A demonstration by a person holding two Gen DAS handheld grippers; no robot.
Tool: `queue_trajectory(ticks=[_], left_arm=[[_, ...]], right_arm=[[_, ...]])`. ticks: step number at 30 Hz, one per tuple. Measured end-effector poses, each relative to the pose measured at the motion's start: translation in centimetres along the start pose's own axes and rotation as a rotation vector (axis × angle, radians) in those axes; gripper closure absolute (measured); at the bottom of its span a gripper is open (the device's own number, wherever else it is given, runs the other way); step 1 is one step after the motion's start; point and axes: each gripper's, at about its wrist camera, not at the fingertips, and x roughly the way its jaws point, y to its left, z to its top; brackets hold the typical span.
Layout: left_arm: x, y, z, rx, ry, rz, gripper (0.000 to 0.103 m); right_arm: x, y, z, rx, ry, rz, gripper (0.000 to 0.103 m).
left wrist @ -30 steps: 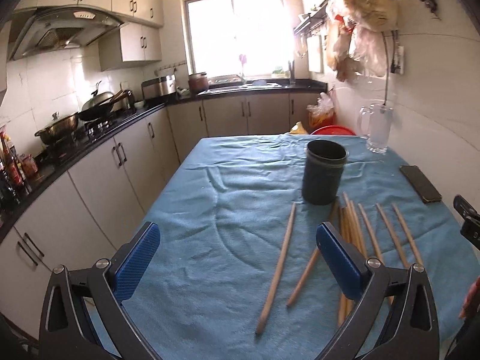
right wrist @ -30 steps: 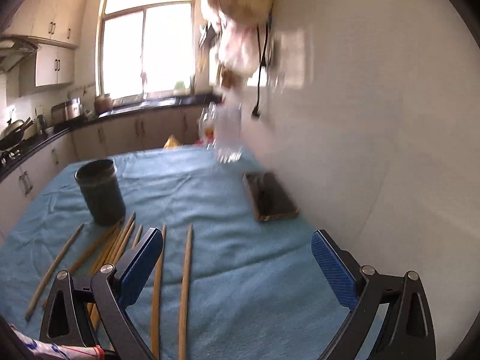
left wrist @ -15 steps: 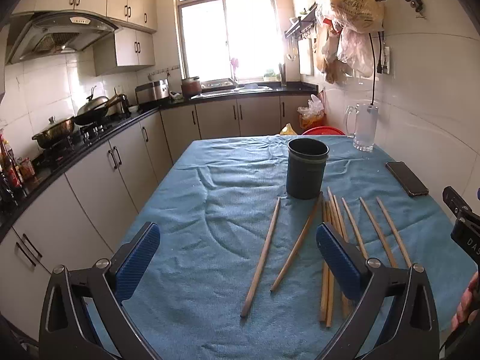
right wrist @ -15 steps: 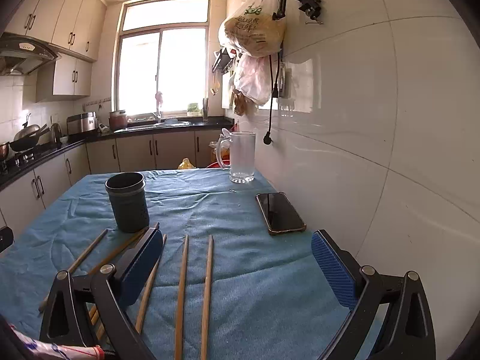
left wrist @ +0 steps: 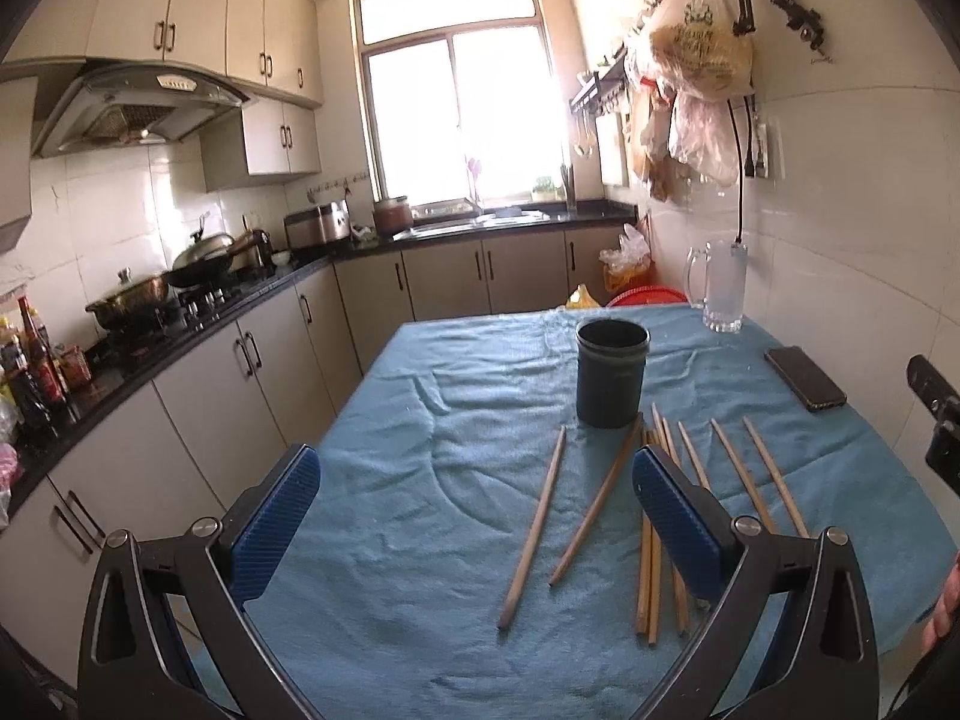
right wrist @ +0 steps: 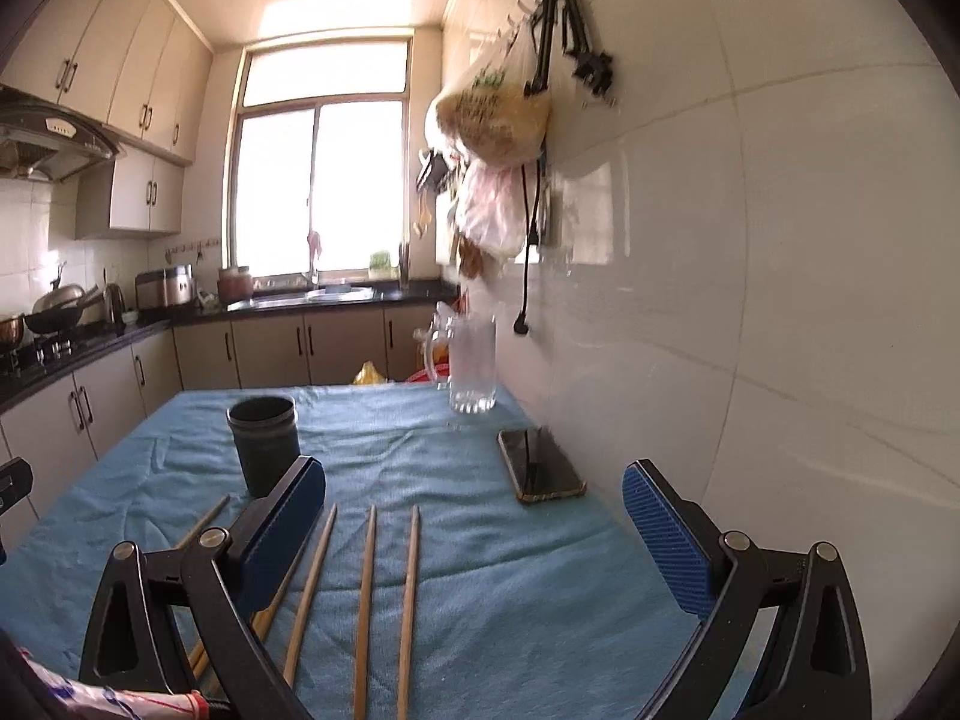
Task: Organize utensils
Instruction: 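Lower the right gripper over a single wooden chopstick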
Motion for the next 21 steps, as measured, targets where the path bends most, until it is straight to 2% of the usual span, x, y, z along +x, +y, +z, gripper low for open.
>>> queue_trajectory(ticks=[2,5,11,15,18,21], left_arm=[[-0.8,0.7,0.5,-0.002,-0.027,0.015,0.000],[-1.6,1.9,1.3,-0.004,-0.050,0.033,0.000],[-0.6,3.9,2.9,-0.011,-0.057,0.062,0.000],[2.3,4.1,3.7,-0.012,0.003,0.027,0.000],[4.5,3.9,4.0,-0.007,0.062,-0.010,0.000],[6.6,3.4,4.2,0.007,0.123,-0.052,0.000]], right_arm=[[-0.6,-0.2,0.5,-0.011,-0.023,-0.009,0.000],[-0.4,-0.5,1.3,-0.040,-0.009,-0.004,0.000],[2.4,-1.2,1.1,-0.086,0.122,0.080,0.000],[4.4,-1.5,0.0,-0.067,0.216,0.156,0.000],[6.9,-1.6,-0.9,-0.023,0.321,0.212,0.001],[9.5,-1.4,-1.6,-0.007,0.408,0.241,0.008]])
